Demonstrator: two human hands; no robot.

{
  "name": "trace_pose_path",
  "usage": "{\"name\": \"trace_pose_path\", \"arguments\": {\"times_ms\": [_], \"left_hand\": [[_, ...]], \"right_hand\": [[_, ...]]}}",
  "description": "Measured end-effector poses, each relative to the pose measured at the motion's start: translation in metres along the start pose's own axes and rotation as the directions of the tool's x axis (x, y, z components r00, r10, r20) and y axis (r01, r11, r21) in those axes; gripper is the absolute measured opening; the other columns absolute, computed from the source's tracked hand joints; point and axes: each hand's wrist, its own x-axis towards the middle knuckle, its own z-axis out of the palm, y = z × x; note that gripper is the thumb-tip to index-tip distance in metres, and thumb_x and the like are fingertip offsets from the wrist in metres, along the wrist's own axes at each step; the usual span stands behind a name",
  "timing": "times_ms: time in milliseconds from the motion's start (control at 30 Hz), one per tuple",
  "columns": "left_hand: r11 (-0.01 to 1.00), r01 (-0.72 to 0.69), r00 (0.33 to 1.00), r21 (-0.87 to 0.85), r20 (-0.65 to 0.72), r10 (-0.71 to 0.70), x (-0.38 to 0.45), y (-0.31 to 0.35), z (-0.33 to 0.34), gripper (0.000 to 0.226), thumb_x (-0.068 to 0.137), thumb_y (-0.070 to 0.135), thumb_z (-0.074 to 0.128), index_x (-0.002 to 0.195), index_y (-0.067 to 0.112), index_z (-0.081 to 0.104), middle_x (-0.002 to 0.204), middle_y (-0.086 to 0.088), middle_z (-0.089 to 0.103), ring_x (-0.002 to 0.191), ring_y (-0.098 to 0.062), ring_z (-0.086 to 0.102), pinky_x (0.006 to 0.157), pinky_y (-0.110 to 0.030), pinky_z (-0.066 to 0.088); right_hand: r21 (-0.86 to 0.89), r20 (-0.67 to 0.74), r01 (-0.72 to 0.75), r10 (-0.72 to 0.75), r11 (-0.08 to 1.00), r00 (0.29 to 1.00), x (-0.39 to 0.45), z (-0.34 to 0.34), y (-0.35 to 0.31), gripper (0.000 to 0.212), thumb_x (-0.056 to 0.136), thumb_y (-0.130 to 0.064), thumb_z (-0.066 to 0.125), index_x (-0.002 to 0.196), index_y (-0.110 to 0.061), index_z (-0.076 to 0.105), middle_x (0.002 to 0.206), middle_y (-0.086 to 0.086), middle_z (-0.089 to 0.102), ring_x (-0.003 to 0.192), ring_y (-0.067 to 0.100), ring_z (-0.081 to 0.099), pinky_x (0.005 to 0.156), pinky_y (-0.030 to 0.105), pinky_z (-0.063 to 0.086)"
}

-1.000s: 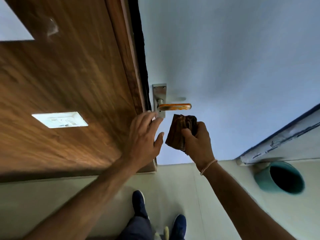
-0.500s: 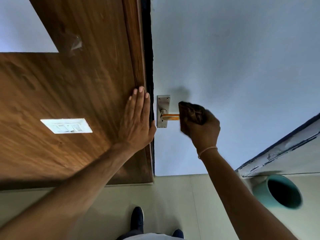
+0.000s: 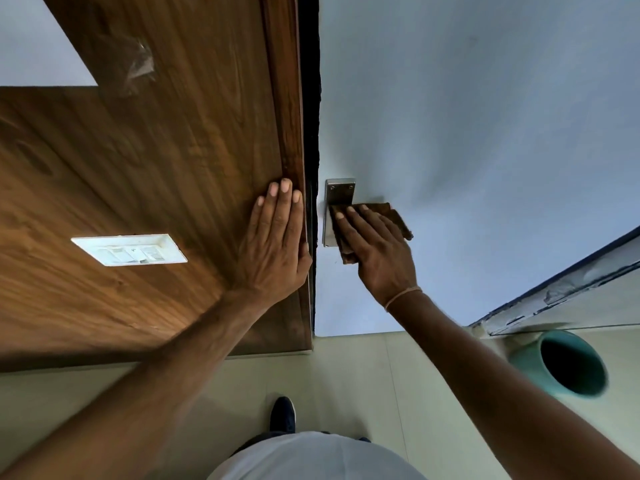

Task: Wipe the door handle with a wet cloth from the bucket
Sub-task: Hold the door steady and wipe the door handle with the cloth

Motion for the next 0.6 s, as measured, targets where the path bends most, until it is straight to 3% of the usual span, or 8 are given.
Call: {"name": "trace_pose_path", "arguments": {"times_ms": [167,267,367,533,600], "left_hand": [[1.0,-0.008,1.0,0.003,-0.004,0.008,-0.004,-0.002,0.01,0.09,0.102,0.034,0.058,0.168,-0.001,0.007,0.177,-0.018,-0.012,0.165,-0.036,0.001,0.135,-0.052,0.016],[1.0,0.002,0.999,0.003,-0.032,-0.002,-0.003,-0.001,0.012,0.09,0.103,0.035,0.058,0.168,-0.001,0.008,0.177,-0.018,-0.011,0.165,-0.035,-0.001,0.135,-0.051,0.013],[1.0,0.001,0.999,0.006,-0.054,-0.001,-0.003,-0.002,0.014,0.091,0.102,0.034,0.061,0.168,-0.001,0.009,0.177,-0.017,-0.01,0.166,-0.034,-0.001,0.135,-0.05,0.012],[1.0,0.002,0.996,-0.004,-0.088,-0.002,-0.002,-0.002,0.016,0.092,0.099,0.032,0.066,0.167,-0.003,0.014,0.177,-0.018,-0.005,0.166,-0.034,0.002,0.135,-0.05,0.013],[1.0,-0.002,0.997,-0.002,-0.078,0.002,-0.001,-0.001,0.016,0.091,0.1,0.033,0.064,0.167,-0.002,0.013,0.177,-0.018,-0.006,0.166,-0.034,0.001,0.135,-0.05,0.013]], "right_hand": [[0.042,-0.078,-0.3,0.303,0.953,0.95,-0.008,-0.006,0.015,0.065,0.084,0.002,0.052,0.146,-0.015,0.061,0.147,0.008,0.065,0.14,0.037,0.055,0.114,0.05,0.044],[0.043,-0.05,-0.193,0.195,0.98,0.98,0.004,-0.001,-0.026,0.063,0.088,-0.006,0.044,0.149,-0.013,0.058,0.152,0.011,0.06,0.146,0.039,0.049,0.12,0.051,0.039],[0.03,-0.016,-0.099,0.099,0.995,0.995,0.003,0.007,-0.035,0.06,0.095,-0.008,0.05,0.155,-0.015,0.051,0.158,0.01,0.053,0.152,0.036,0.041,0.125,0.051,0.034],[0.065,-0.158,-0.356,0.362,0.932,0.919,-0.015,0.003,-0.004,0.07,0.081,0.007,0.055,0.148,-0.011,0.058,0.152,0.009,0.059,0.149,0.036,0.046,0.119,0.053,0.039],[0.042,-0.144,-0.32,0.323,0.946,0.935,-0.013,0.003,-0.01,0.068,0.083,0.005,0.054,0.149,-0.01,0.057,0.153,0.01,0.059,0.148,0.037,0.046,0.12,0.053,0.038]]}}
